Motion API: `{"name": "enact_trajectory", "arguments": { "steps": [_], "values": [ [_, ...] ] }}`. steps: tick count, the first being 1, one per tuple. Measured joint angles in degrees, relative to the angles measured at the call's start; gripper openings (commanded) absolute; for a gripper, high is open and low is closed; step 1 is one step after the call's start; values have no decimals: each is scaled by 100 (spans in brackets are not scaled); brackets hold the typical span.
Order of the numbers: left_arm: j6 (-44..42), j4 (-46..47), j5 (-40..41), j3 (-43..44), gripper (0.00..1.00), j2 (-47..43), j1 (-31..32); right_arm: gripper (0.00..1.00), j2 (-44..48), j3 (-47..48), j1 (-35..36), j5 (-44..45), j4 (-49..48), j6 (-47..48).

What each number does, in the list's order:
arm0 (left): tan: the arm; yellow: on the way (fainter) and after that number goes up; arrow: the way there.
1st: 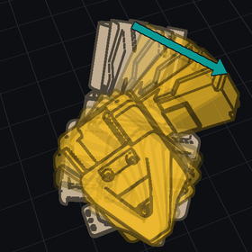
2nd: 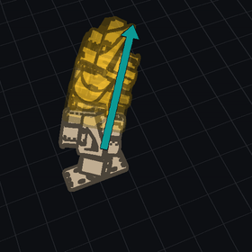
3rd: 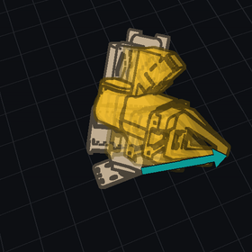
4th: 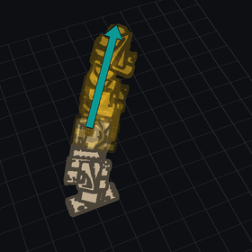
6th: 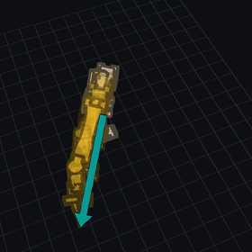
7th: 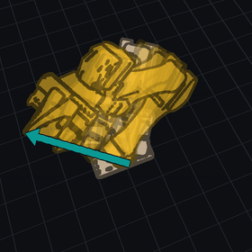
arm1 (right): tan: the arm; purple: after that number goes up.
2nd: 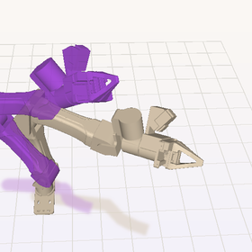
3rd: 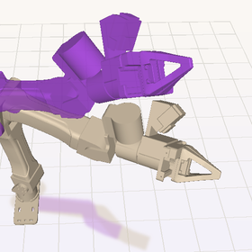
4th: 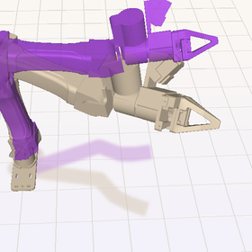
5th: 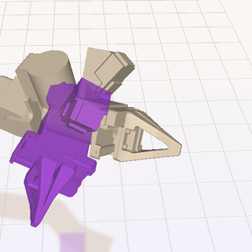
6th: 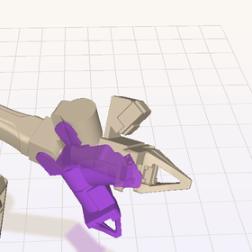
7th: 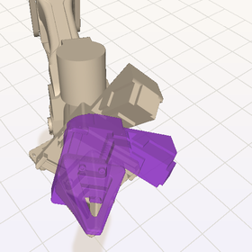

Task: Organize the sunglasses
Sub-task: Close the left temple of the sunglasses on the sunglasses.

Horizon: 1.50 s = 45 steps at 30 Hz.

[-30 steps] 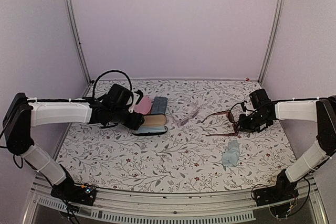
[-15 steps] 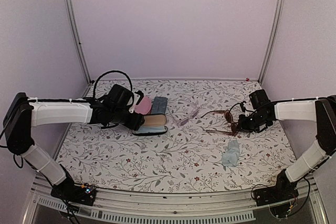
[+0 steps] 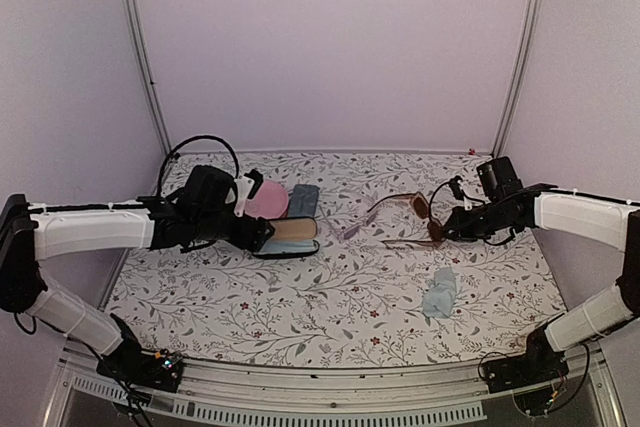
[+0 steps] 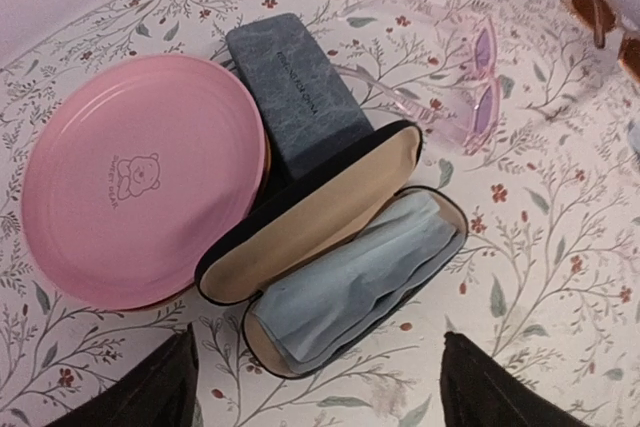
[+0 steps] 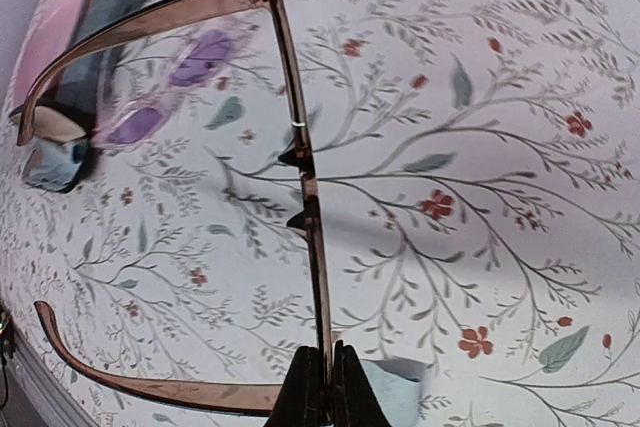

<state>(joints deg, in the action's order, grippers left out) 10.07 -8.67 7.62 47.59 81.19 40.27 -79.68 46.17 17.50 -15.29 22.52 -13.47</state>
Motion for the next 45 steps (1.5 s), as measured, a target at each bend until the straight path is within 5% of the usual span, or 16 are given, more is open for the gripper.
{"name": "enact_trajectory", "arguments": {
  "steps": [3,16,45],
  "values": [
    [76,282,-334,-201,99,-470,-59,0,229,236,542,-332,-20,101],
    [227,1410,-2037,-212,97,-876,-160,0,188,697,2085,-1405,-286,544],
    [892,3257,-2638,-199,89,588,750,0,-411,796,2634,-1902,-1130,354]
  ]
}}
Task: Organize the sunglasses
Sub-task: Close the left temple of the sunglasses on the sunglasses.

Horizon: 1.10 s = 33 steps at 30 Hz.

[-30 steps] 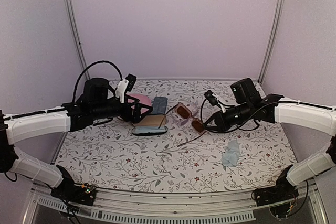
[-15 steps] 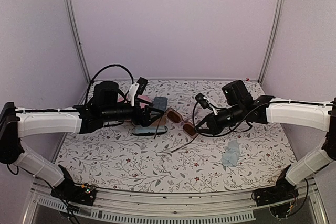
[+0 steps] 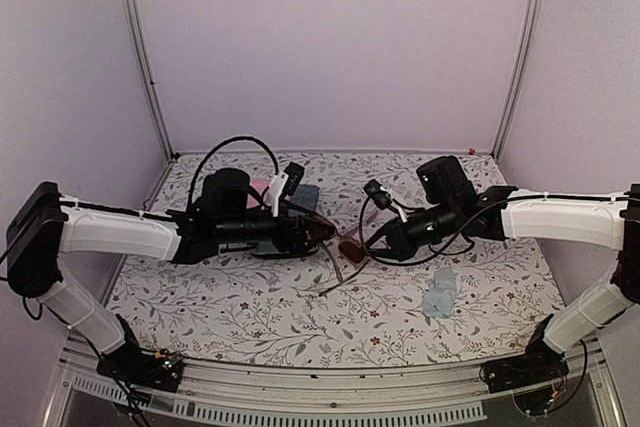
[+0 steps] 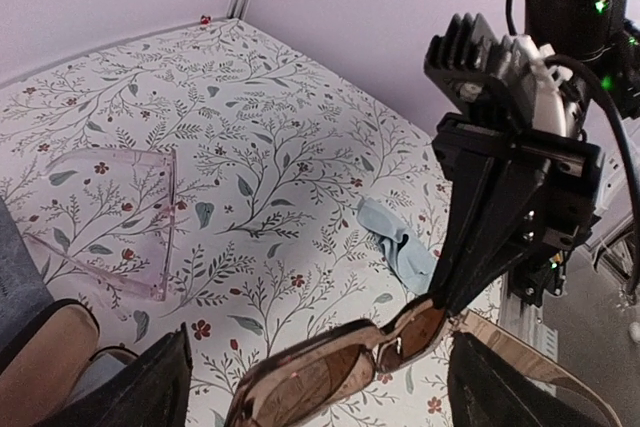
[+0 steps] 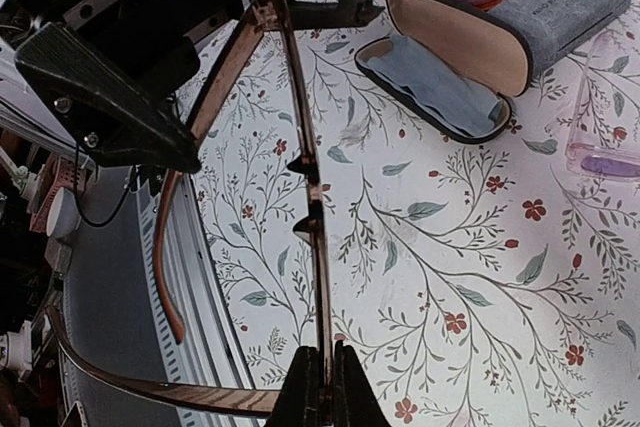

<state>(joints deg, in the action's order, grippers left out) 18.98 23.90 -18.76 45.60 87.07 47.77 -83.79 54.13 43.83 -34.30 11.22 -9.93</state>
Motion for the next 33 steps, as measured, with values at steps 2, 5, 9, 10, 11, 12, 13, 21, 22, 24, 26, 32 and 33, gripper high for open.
{"name": "enact_trajectory", "arguments": {
  "steps": [2,5,9,10,11,12,13,21,22,24,26,32,33],
  "values": [
    [44,131,31,7,89,85,39,0,-9,-17,24,-92,-111,-70],
    [74,258,129,39,89,219,105,0,-63,-24,81,-247,-295,-153],
    [52,341,212,87,90,398,219,0,-116,-61,118,-369,-474,-258],
    [39,350,234,94,90,417,243,0,-122,-72,118,-378,-492,-271],
    [11,350,275,96,91,433,273,0,-127,-92,118,-380,-518,-286],
    [-11,350,289,96,91,435,284,0,-127,-101,118,-378,-518,-291],
    [-37,350,313,94,92,433,293,0,-127,-111,118,-374,-522,-291],
    [-435,179,299,-343,95,-297,262,0,-114,-131,140,-308,-446,-55],
    [-481,127,221,-380,96,-400,245,0,-103,-131,142,-304,-402,7],
    [-627,-4,-72,-476,95,-660,195,0,-76,-131,142,-304,-297,144],
    [-752,-131,-378,-564,94,-883,120,0,-37,-131,144,-337,-140,332],
    [-1366,-804,-914,-765,92,-1488,-44,0,17,-116,146,-614,317,704],
    [-1497,-929,-911,-769,92,-1572,-42,0,7,-98,146,-691,437,732]
  ]
}}
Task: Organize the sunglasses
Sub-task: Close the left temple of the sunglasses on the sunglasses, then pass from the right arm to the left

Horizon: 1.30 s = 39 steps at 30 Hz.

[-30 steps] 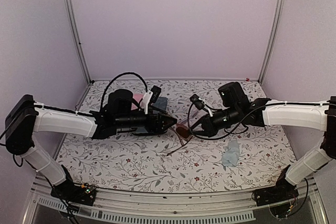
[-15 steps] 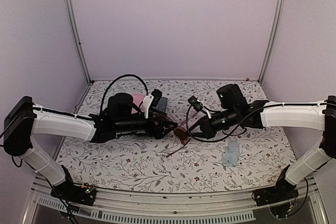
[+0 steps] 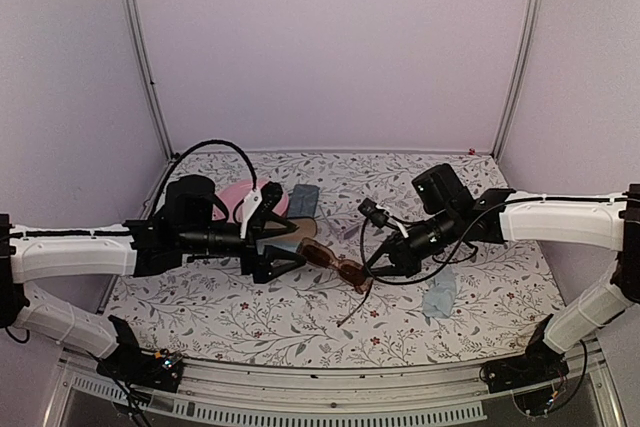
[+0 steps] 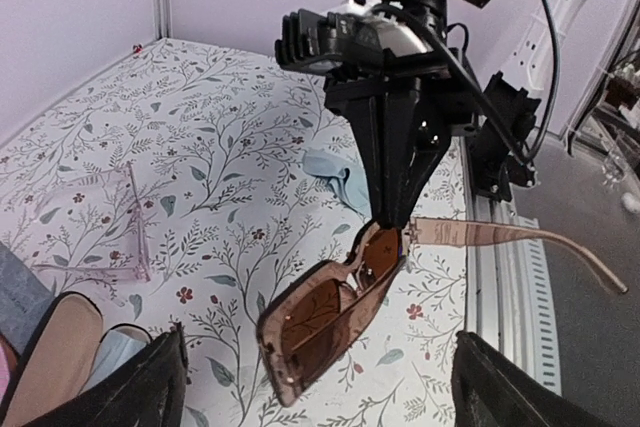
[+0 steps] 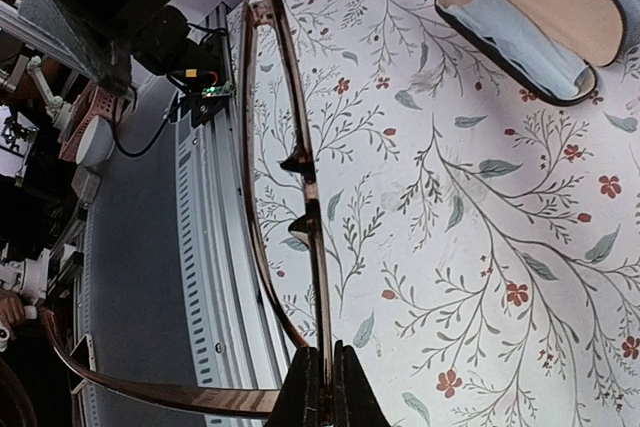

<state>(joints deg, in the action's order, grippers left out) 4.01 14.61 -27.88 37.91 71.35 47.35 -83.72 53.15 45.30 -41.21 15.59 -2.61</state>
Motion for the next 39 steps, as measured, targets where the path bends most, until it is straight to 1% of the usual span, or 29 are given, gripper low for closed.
{"name": "enact_trajectory", "arguments": {
  "steps": [4,13,19,23,26,29,34,39],
  "values": [
    [-601,-313,136,-4,93,-201,87,0,-170,208,2,-343,461,166],
    [-2371,-564,448,-258,97,-332,675,0,-625,391,2,-848,1226,496],
    [-3486,-636,702,-264,99,-166,966,0,-787,437,2,-1110,1497,660],
    [-4030,-695,776,-262,99,96,1062,0,-839,466,2,-1241,1561,719],
    [-4356,-734,800,-260,99,275,1102,0,-844,466,2,-1318,1598,739],
    [-4629,-796,866,-210,96,468,1123,0,-844,466,2,-1373,1613,752],
    [-4922,-861,1034,-13,90,772,1163,0,-885,466,2,-1434,1613,778],
    [-5014,-874,1244,129,84,942,1270,0,-973,466,2,-1471,1615,782]
  ]
}}
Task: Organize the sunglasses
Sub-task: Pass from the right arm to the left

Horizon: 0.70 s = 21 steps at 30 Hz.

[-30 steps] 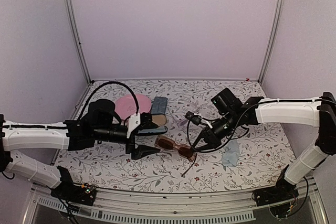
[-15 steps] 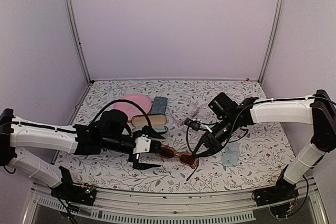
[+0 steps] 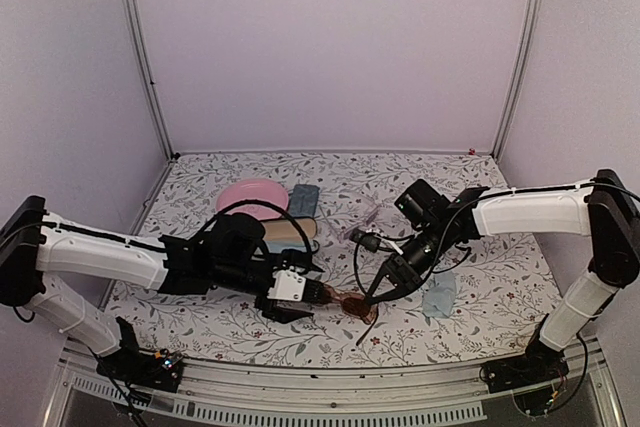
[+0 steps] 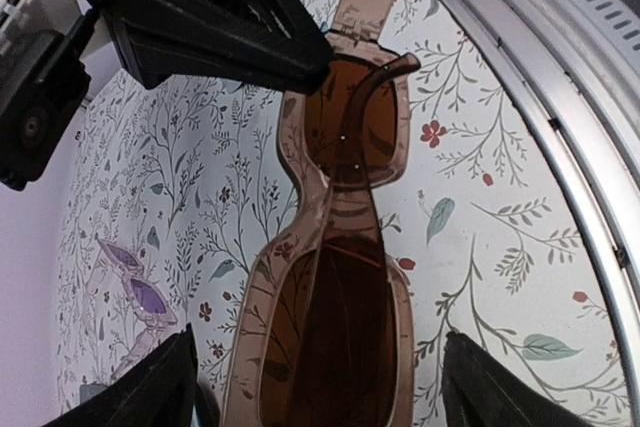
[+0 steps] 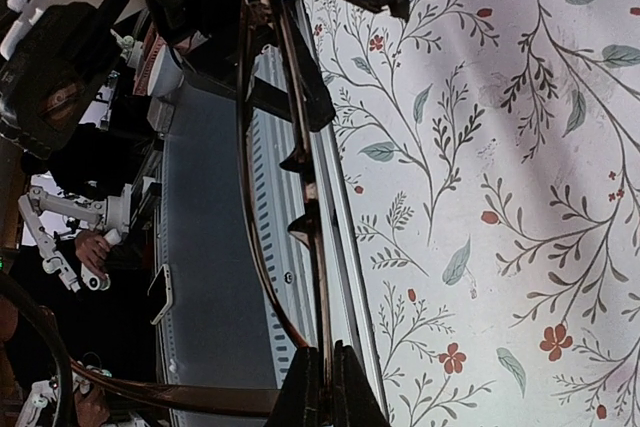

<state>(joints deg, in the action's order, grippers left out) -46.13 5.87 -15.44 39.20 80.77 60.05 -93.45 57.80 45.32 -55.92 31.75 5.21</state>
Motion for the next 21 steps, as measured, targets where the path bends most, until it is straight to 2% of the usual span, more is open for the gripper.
{"name": "enact_trajectory", "arguments": {
  "steps": [6,12,21],
  "values": [
    [-111,-15,153,11,74,4,125,0,-42,0,0,-15,0,0],
    [-186,-17,278,11,58,4,179,0,-81,0,0,-17,4,2],
    [-238,-24,389,11,45,4,221,1,-90,0,0,-17,9,0]
  ]
}}
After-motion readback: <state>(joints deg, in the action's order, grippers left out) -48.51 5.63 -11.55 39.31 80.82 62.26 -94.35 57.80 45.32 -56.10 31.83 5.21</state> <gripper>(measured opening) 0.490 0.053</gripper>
